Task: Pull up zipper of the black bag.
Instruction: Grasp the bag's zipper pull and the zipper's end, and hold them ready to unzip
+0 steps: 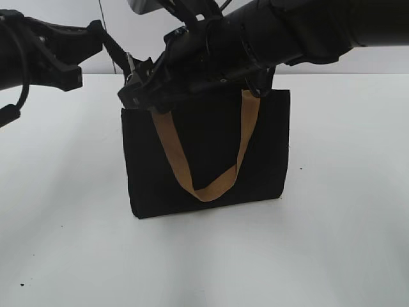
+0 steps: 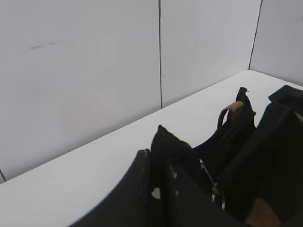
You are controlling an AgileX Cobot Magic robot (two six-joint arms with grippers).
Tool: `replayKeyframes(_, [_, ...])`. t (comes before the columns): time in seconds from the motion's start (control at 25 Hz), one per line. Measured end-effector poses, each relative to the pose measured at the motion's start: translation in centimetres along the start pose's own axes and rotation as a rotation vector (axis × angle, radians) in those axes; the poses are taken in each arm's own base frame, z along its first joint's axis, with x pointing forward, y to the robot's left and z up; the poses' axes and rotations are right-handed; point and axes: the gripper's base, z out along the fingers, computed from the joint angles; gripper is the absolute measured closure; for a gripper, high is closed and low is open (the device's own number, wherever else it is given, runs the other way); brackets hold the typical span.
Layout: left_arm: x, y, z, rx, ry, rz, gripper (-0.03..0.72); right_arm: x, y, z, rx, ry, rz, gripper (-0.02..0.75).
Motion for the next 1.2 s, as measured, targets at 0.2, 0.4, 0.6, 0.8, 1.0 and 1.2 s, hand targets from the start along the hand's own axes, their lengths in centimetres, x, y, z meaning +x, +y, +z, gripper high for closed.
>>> replayKeyframes(0.2, [0.1, 0.1, 0.0, -0.006, 0.009, 0.0, 0.653, -0.3, 0.3, -0.5, -0.015, -0.006, -0.005, 0.299])
replayKeyframes(0.4, [0.1, 0.1, 0.0, -0.006, 0.01, 0.0, 0.653, 0.0, 0.9, -0.5, -0.081, 0.025, -0.006, 0.299])
replayKeyframes(0.6, [0.0, 0.0, 0.0, -0.002, 0.004, 0.0, 0.653, 0.1, 0.6, -0.2, -0.055, 0.02, -0.003, 0.299])
replayKeyframes(0.8, [-0.2, -0.2, 0.0, 0.017, -0.017, 0.011, 0.653, 0.3, 0.3, 0.3, -0.043, 0.023, 0.005, 0.299])
replayKeyframes(1.0, [-0.1, -0.3, 0.0, 0.03, -0.018, 0.007, 0.653, -0.1, 0.1, 0.5, -0.03, 0.01, 0.003, 0.299])
replayKeyframes(1.2, [-0.2, -0.3, 0.0, 0.037, -0.019, -0.001, 0.653, 0.1, -0.1, 0.9, -0.021, 0.011, 0.007, 0.299])
